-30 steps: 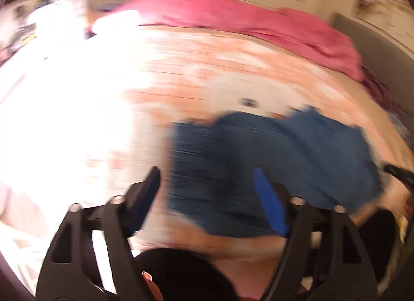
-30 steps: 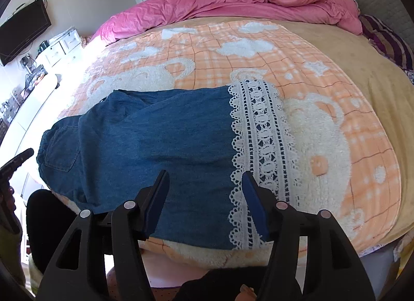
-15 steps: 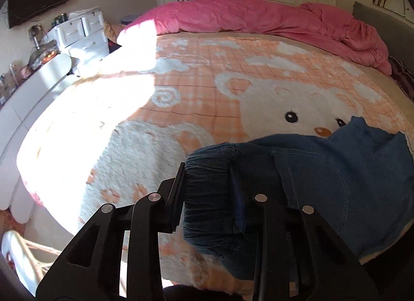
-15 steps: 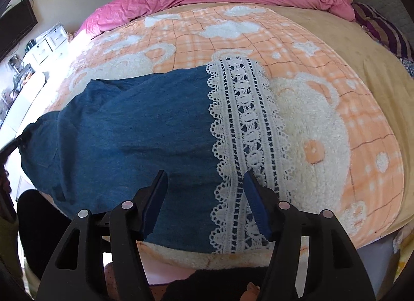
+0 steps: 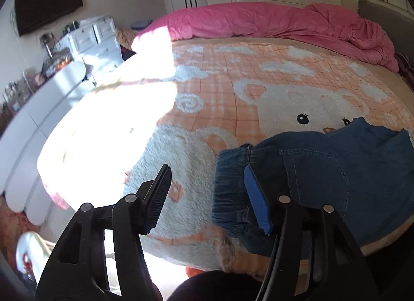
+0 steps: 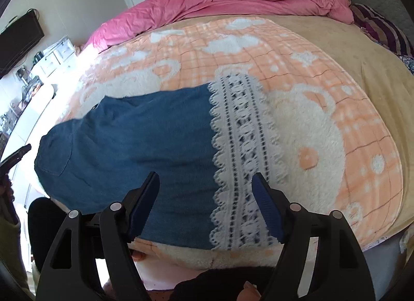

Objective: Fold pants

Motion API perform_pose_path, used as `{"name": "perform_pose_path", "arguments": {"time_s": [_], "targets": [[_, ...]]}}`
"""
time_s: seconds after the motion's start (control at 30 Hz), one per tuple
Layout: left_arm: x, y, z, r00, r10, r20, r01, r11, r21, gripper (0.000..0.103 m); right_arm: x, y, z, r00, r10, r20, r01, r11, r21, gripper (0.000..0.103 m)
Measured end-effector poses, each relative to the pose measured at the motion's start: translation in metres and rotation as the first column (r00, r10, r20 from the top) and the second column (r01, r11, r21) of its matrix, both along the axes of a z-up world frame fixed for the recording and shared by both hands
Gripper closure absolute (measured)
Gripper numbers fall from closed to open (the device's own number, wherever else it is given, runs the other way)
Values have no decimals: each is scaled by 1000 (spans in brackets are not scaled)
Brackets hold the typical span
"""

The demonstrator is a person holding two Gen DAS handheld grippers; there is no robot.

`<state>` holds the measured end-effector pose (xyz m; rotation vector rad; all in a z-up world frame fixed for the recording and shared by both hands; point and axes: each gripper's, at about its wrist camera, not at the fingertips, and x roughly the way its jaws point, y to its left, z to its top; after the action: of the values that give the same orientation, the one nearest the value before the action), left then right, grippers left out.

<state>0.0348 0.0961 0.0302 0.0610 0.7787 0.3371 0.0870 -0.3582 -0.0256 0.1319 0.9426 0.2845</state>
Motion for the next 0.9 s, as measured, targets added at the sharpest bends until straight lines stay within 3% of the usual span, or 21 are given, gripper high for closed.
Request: {"name": "perform_pose_path", "arguments": {"time_s": [0.07, 0.17, 0.27, 0.33, 0.4, 0.47, 0.53, 0.67, 0.73, 0.77, 0.8, 0.83, 0.9], "targets": [[6, -11, 15, 999, -26, 37, 25, 999, 31, 51, 9, -10, 2, 1000, -26, 4, 26, 999, 23, 30], [35, -40, 26, 980, -192, 61, 197, 975, -98, 50, 26, -22, 6, 999, -52, 10, 51, 997, 59, 30], [81, -79, 19, 928, -369, 58, 372, 900, -229, 50, 53, -34, 8, 998, -69, 4, 69, 994, 82, 30], [109, -107, 9, 894, -448, 19, 440, 870, -221, 50, 75, -40, 6, 997, -72, -19, 73, 995, 74, 30], [139, -134, -8, 838, -543, -52, 515, 819, -251, 50, 89, -43, 3, 997, -61, -41, 64, 995, 78, 30], [163, -157, -28, 782, -605, -153, 561, 789, -250, 48, 103, -43, 0, 998, -38, -53, 43, 994, 100, 30], [177, -165, -44, 780, -598, -184, 566, 800, -199, 48, 116, -42, -7, 998, -4, -71, 13, 990, 140, 30], [199, -165, -67, 730, -637, -246, 589, 770, -246, 42, 137, -39, -20, 994, 14, -112, 4, 988, 157, 31], [210, -161, -75, 735, -635, -238, 566, 768, -301, 42, 144, -37, -26, 991, 34, -128, -11, 984, 178, 36], [214, -160, -79, 743, -628, -233, 540, 767, -347, 46, 146, -35, -28, 990, 40, -136, -15, 983, 184, 44], [216, -160, -84, 747, -625, -225, 513, 758, -404, 56, 147, -34, -31, 989, 50, -142, -22, 981, 192, 53], [214, -164, -86, 744, -631, -218, 511, 749, -422, 75, 146, -34, -32, 988, 61, -140, -32, 979, 200, 63], [206, -172, -84, 731, -653, -196, 545, 732, -409, 94, 141, -36, -31, 990, 73, -119, -45, 974, 221, 74]]}}
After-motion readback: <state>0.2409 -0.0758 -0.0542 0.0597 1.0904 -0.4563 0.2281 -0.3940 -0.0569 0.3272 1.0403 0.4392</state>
